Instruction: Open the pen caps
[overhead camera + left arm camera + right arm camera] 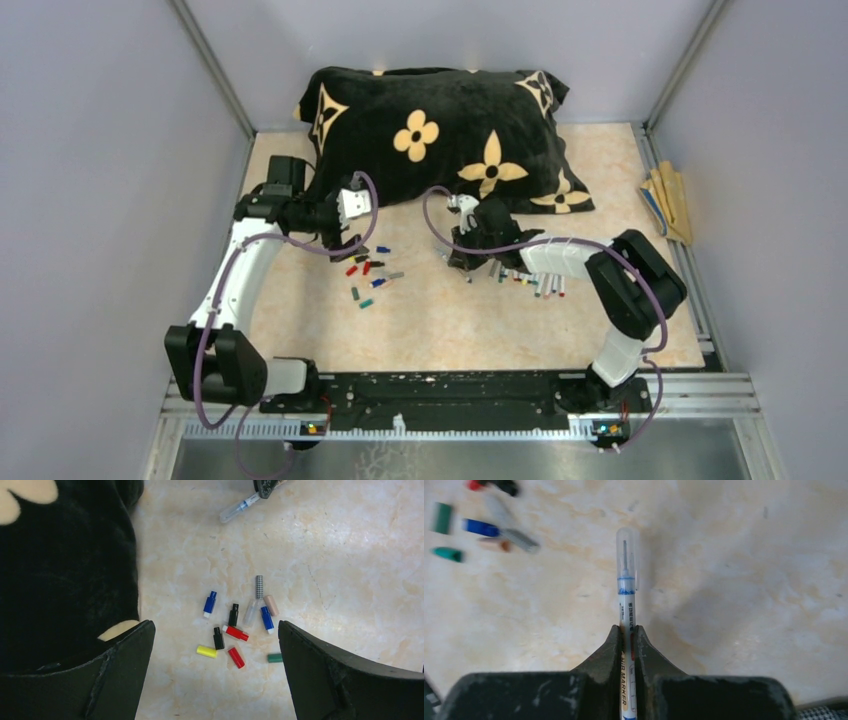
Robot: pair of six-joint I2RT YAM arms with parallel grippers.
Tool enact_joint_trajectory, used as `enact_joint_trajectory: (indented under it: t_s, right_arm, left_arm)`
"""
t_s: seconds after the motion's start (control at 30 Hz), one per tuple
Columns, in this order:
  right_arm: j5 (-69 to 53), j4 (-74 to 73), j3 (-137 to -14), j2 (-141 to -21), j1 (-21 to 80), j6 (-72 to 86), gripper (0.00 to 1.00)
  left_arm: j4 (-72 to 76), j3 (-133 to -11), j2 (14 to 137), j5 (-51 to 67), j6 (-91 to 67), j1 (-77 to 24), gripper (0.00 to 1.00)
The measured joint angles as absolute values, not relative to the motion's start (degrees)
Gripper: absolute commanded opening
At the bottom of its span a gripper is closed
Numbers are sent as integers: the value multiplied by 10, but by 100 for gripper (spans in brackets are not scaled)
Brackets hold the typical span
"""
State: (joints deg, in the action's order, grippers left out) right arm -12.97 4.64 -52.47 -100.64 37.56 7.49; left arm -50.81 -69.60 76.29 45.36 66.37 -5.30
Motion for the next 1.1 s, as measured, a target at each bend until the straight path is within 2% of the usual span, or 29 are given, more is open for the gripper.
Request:
enact_joint_trajectory:
  t_s: [0.2, 0.5, 0.6, 0.73, 0.9, 1.1]
  right_arm:
    - [-261, 53, -527, -954, 376, 145, 0]
    - [-430, 72, -533, -947, 381, 232, 0]
    - [-462, 75, -540, -947, 386, 243, 0]
    - [-492, 79, -552, -947, 388, 257, 0]
    - [-509, 95, -558, -947, 388, 273, 0]
    - [-519, 119, -565, -947, 389, 294, 0]
  left_arm:
    - [-511, -637, 723, 449, 761, -71, 99]
    - [-495, -619, 719, 352, 866, -213, 99]
    - [-501, -627, 735, 327, 882, -249, 95]
    - [-512, -641, 761, 305, 886, -278, 83]
    - [-525, -641, 767, 285, 882, -306, 55]
    - [-526, -641, 767, 262, 864, -314, 49]
